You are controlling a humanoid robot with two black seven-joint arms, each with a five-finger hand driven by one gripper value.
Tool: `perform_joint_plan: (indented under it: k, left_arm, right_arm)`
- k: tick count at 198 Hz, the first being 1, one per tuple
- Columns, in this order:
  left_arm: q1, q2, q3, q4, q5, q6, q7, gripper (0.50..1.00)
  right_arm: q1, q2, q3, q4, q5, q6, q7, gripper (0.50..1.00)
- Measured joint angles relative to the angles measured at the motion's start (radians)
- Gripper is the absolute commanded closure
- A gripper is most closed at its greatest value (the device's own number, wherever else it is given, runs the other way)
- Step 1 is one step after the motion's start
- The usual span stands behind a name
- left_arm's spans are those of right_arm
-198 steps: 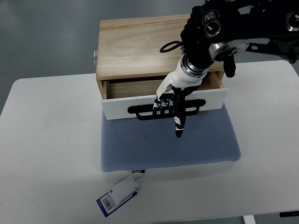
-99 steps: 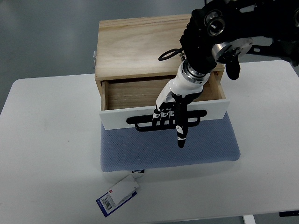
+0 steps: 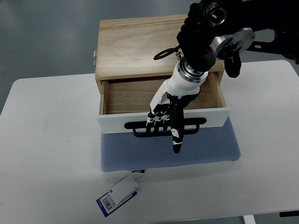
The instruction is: Open wood drawer with right hand
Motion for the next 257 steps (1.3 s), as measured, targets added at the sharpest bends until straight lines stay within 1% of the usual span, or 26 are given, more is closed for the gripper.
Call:
perform_joint_plan:
  k: [60,83,108,133,157,172,175,184,202,218,231,257]
  left_arm:
    - [0.000,0.000,0.000,0.000,0.000,0.000,0.000,0.500]
    - [0.000,0.000,0.000,0.000,0.000,0.000,0.000,0.500]
    - [0.000,0.000,-0.001,-0.001,0.000,0.000,0.000,0.500]
    - [0.000,0.000,-0.001,-0.001,0.001,0.000,0.000,0.500]
    - [0.000,0.000,-0.001,-0.002,0.001,0.000,0.000,0.500]
    - [0.000,0.000,-0.001,-0.002,0.001,0.000,0.000,0.500]
    - [0.000,0.000,-0.001,-0.002,0.001,0.000,0.000,0.500]
    - [0.000,0.000,-0.001,-0.002,0.001,0.000,0.000,0.500]
    - [0.000,0.000,-0.002,-0.002,0.001,0.000,0.000,0.500]
    - [0.000,0.000,-0.002,-0.002,0.001,0.000,0.000,0.500]
    - [0.000,0.000,-0.002,-0.002,0.001,0.000,0.000,0.500]
    - [0.000,0.000,0.000,-0.002,0.001,0.000,0.000,0.500]
  right_arm:
    - [0.004,-0.011,-0.001,0.000,0.002,-0.001,0.000,0.554]
    - [0.021,-0.034,0.013,-0.004,0.002,-0.001,0.000,0.554]
    - [0.041,-0.078,0.068,-0.031,0.002,-0.001,0.000,0.554]
    - [0.049,-0.131,0.138,-0.105,0.003,-0.001,0.000,0.556]
    - [0.010,-0.192,0.239,-0.228,0.001,-0.001,0.000,0.556]
    - [-0.060,-0.220,0.325,-0.326,-0.004,-0.001,0.000,0.556]
    - [-0.088,-0.229,0.359,-0.364,-0.006,-0.001,0.000,0.556]
    - [-0.140,-0.240,0.422,-0.430,-0.010,-0.003,0.000,0.556]
    - [-0.250,-0.247,0.557,-0.560,-0.014,-0.041,0.026,0.556]
    - [-0.351,-0.247,0.688,-0.653,-0.014,-0.083,0.075,0.556]
    - [-0.454,-0.247,0.817,-0.711,-0.013,-0.112,0.130,0.556]
    - [-0.638,-0.234,1.051,-0.764,-0.011,-0.166,0.231,0.556]
